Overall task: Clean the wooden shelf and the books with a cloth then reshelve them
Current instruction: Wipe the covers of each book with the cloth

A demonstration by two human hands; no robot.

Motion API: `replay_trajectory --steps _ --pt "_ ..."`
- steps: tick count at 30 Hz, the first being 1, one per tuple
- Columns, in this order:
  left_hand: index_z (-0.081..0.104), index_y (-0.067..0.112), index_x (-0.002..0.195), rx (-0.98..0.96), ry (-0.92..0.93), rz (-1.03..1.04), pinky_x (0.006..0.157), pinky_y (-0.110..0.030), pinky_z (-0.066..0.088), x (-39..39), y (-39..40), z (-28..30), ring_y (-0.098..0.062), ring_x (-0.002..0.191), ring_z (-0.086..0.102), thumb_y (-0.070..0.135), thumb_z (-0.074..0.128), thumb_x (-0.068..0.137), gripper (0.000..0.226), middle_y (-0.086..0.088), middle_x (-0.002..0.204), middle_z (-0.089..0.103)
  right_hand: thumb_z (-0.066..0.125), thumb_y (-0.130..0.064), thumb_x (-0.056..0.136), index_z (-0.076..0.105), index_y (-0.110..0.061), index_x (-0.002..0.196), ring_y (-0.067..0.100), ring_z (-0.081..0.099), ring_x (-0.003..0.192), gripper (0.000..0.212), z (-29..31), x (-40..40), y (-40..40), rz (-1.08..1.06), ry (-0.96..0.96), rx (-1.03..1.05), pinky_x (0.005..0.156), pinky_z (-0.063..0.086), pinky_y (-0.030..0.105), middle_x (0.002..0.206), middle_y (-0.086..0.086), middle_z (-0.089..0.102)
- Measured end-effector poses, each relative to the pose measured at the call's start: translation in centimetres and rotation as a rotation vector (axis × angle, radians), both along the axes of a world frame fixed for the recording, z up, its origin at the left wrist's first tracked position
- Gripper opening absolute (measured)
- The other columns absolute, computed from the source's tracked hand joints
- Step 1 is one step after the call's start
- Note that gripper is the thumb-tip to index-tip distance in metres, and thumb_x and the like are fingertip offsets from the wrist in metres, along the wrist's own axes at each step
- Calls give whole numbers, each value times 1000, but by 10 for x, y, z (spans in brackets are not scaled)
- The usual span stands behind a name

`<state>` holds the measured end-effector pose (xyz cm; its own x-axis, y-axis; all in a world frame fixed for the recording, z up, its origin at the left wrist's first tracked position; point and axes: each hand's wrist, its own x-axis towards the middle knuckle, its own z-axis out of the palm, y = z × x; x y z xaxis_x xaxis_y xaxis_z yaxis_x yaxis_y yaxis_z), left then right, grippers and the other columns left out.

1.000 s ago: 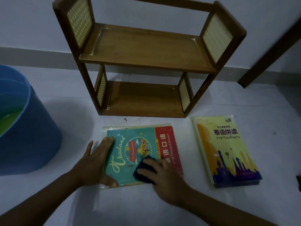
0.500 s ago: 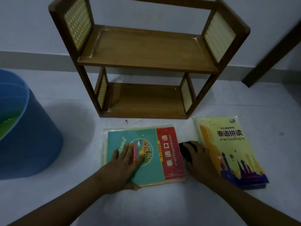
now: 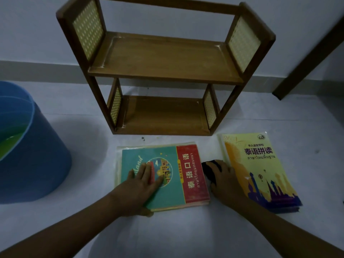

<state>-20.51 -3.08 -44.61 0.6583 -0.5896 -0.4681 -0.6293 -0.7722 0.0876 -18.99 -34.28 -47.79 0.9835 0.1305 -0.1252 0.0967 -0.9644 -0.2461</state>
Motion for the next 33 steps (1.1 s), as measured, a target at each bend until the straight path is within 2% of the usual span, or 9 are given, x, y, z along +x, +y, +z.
replay_trajectory --steps 4,15,19,21,23,25,28,30,33 --pt "-21 27 147 37 42 -38 114 -64 13 6 4 -2 -47 141 -18 65 52 83 104 -32 151 -23 59 -14 70 48 -20 133 36 49 110 64 -2 -1 0 24 -14 3 88 43 43 135 12 47" --pt "-18 35 148 61 214 -36 111 -46 32 25 3 32 -42 144 11 47 64 84 105 -25 157 -11 67 -3 56 48 -21 115 18 43 97 65 15 -3 8 157 -285 83 66 47 35 105 12 63" --pt "10 33 151 -74 323 38 102 -34 43 35 5 48 -24 126 48 38 61 87 82 -12 150 34 70 -7 66 43 -26 127 36 55 108 69 11 0 -3 126 -65 27 79 38 37 124 14 55" --pt "36 31 141 -208 227 24 90 -25 49 31 5 56 -17 109 61 40 46 92 51 -4 128 60 62 -26 78 37 -25 141 40 39 128 67 14 0 -4 78 61 -93 94 35 48 146 14 37" --pt "45 31 136 -365 76 72 82 -17 52 27 9 72 -4 98 65 56 23 91 56 8 118 64 58 -39 83 27 -21 149 39 21 141 75 22 4 1 30 61 -139 107 24 56 157 14 19" --pt "49 34 132 -577 -17 205 71 -6 49 29 14 96 11 86 60 69 15 86 67 23 110 58 58 -38 85 17 -16 152 33 14 146 82 34 11 12 -48 26 37 113 20 54 160 12 13" --pt "51 49 115 -895 -6 406 65 -8 51 29 20 132 10 84 62 56 37 89 31 34 92 64 63 -17 89 19 -13 151 27 28 142 76 60 20 33 -322 287 817 110 33 41 154 7 30" --pt "62 51 106 -1058 170 621 71 -16 56 19 23 138 2 88 65 46 45 84 28 30 100 66 57 -9 91 43 -10 138 31 50 123 50 76 22 48 -393 539 1334 92 46 37 134 12 54" --pt "64 35 108 -1118 411 966 71 -33 59 0 27 117 -16 85 71 54 57 84 31 6 97 72 50 -11 96 56 -12 125 32 63 107 30 80 30 62 -430 593 1557 89 51 45 120 11 66"
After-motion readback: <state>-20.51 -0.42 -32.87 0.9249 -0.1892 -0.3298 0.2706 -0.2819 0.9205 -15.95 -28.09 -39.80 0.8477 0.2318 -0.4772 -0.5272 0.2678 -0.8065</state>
